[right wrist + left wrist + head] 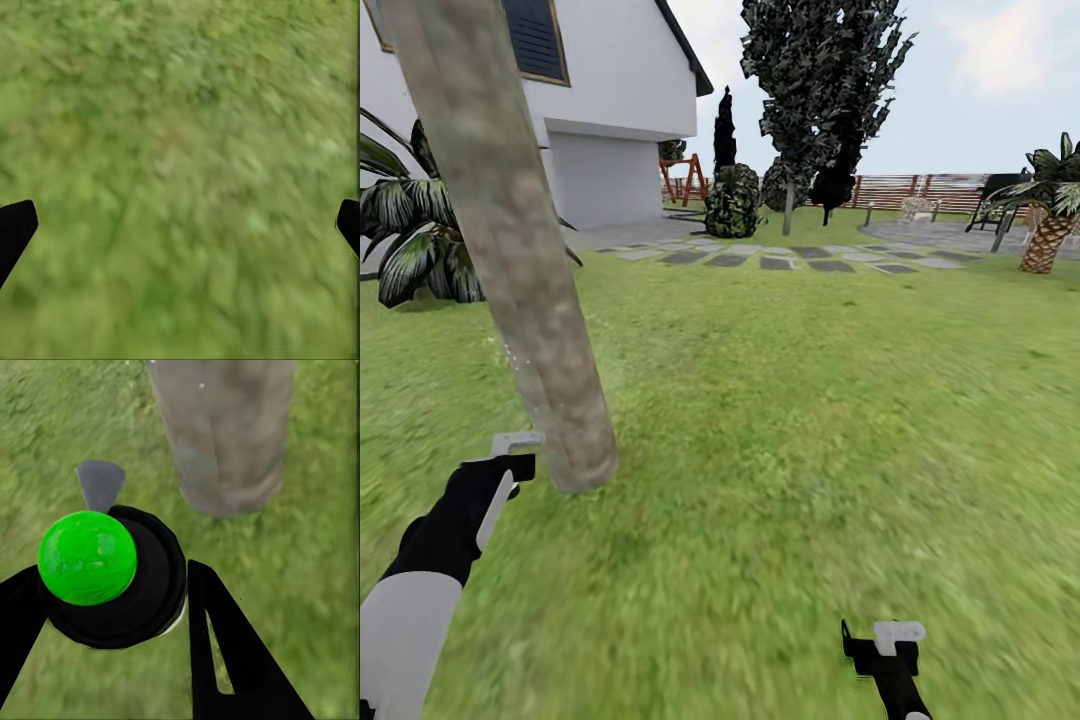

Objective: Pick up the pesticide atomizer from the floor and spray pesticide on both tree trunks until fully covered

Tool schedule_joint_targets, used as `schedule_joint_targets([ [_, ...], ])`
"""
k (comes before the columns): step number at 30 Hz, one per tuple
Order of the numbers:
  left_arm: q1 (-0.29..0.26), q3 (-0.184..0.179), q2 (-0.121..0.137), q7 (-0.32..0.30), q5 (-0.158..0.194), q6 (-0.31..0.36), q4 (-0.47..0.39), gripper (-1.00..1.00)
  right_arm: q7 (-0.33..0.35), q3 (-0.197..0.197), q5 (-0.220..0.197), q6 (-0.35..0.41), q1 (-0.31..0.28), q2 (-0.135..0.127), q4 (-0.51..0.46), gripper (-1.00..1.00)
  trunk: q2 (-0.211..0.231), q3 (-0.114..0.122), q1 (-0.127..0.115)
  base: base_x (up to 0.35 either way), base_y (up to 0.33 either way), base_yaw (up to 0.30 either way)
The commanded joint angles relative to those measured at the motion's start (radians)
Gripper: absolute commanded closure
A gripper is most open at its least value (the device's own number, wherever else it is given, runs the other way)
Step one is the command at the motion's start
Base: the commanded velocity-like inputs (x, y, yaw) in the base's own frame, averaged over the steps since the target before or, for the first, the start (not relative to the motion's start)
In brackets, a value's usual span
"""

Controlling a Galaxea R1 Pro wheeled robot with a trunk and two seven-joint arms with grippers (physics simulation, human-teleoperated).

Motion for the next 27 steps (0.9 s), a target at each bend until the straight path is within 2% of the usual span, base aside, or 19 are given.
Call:
schedule_joint_targets([
  [1, 0.000, 0.000, -0.001, 0.000, -0.001, 0.000, 0.000, 1.00, -0.001, 0.000, 0.000, 0.000, 0.000, 0.000, 0.000, -1.00, 0.000, 0.000, 0.000, 0.202, -0.220, 0.000],
  [7, 0.000, 0.001, 0.000, 0.002, -0.002, -0.003, 0.024, 1.00, -0.001, 0.000, 0.000, 0.000, 0.000, -0.002, 0.000, -1.00, 0.000, 0.000, 0.000, 0.196, -0.219, 0.005],
  [13, 0.000, 0.004, 0.007, 0.004, -0.003, -0.016, 0.096, 1.00, 0.000, 0.000, 0.000, 0.000, 0.000, 0.000, 0.000, -1.00, 0.000, 0.000, 0.000, 0.190, -0.221, 0.219],
  [19, 0.000, 0.006, 0.008, 0.005, -0.003, -0.016, 0.098, 1.00, 0.000, 0.000, 0.000, 0.000, 0.000, 0.000, 0.000, -1.00, 0.000, 0.000, 0.000, 0.064, -0.261, 0.266],
  [27, 0.000, 0.006, 0.008, 0.005, -0.004, -0.016, 0.099, 1.00, 0.000, 0.000, 0.000, 0.000, 0.000, 0.000, 0.000, -1.00, 0.000, 0.000, 0.000, 0.266, -0.118, 0.028],
])
